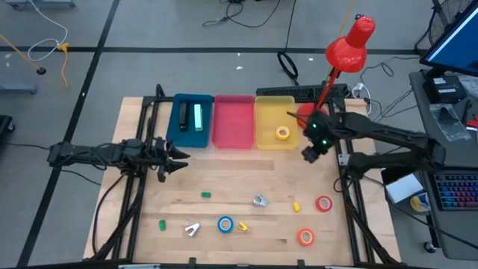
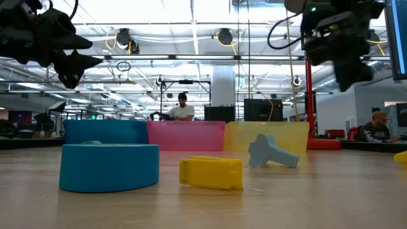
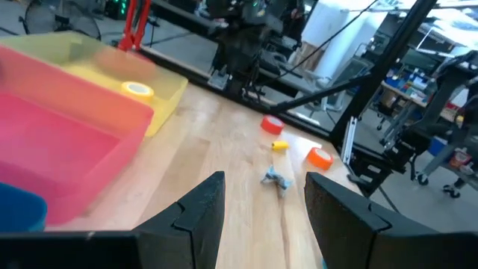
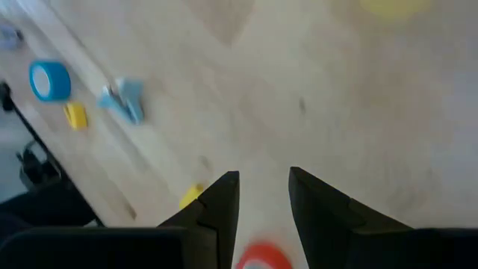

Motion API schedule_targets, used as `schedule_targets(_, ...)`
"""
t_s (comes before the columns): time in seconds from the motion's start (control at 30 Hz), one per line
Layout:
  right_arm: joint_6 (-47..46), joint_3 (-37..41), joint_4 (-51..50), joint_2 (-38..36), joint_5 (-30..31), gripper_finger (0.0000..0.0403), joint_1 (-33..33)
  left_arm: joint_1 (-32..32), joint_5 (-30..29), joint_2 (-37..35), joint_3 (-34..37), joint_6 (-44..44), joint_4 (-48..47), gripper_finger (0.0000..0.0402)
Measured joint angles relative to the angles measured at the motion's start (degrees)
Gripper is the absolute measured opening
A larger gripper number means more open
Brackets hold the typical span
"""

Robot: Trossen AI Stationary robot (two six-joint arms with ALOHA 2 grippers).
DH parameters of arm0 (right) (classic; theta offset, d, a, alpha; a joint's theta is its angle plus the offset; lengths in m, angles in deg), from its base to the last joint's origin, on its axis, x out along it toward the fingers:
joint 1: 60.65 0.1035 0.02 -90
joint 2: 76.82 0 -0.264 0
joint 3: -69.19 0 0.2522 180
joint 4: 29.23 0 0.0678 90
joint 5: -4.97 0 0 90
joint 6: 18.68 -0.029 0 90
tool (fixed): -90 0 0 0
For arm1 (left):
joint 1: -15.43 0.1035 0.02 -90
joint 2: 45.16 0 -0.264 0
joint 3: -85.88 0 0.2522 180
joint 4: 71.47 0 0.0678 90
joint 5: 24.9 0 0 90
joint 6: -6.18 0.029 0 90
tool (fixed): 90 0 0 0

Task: Pick and place Stapler, Stapler remover, tape
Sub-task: Put the red tape into the yellow bin

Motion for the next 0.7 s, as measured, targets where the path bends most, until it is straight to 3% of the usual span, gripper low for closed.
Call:
schedule_targets(0.33,-8.98,0.03,-10.44,-5.98,0.51,0.0107,9.16,-2.35,-0.07,0.0,0.0,0.01,-0.14,0.0186)
schedule_targets(0.7,-18.67,6.29,-10.59,-8.42,1.7,0.0107,18.83,-10.5,-3.42,0.0,0.0,-1.23,6.61,0.0186)
